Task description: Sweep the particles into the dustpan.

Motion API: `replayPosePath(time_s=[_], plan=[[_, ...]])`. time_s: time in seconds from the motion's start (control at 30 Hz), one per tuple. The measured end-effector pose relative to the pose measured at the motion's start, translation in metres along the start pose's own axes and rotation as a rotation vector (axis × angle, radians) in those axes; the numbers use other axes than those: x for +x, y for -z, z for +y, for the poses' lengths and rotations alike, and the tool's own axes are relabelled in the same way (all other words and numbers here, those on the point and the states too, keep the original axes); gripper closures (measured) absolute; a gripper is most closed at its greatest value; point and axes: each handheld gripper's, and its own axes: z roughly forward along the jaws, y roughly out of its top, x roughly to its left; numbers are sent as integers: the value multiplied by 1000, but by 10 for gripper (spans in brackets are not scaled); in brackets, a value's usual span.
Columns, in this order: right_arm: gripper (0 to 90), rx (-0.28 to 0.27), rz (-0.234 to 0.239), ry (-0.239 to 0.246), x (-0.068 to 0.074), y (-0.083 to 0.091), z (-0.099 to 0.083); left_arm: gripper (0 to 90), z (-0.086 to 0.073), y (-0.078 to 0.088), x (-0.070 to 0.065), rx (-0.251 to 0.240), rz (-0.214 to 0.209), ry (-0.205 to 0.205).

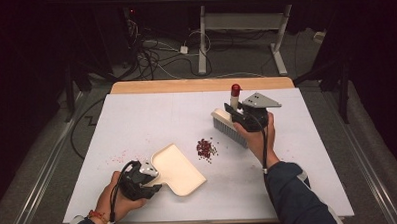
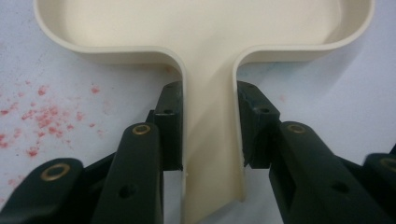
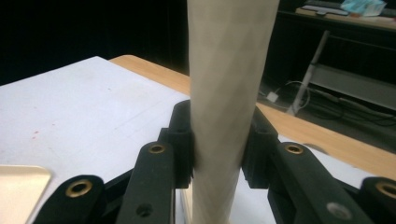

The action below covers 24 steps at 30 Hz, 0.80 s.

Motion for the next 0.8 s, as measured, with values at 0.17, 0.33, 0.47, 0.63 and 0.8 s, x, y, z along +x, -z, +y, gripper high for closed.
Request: replayPosePath(time_s=[0.17, 0.33, 0.47, 0.63, 0.8], plan=[[699, 3, 25, -5, 11, 0, -1, 642, 3, -3, 0, 5, 5, 4], [696, 11, 65, 37, 33, 5, -5, 642, 6, -5, -2, 14, 17, 4], [693, 14, 88, 50, 46, 6, -6, 642, 9, -7, -2, 15, 19, 11], [693, 4, 96, 38, 57, 6, -6, 642, 13, -9, -3, 20, 20, 17], [691, 5, 109, 21, 65, 6, -6, 641, 16, -11, -3, 22, 18, 19]])
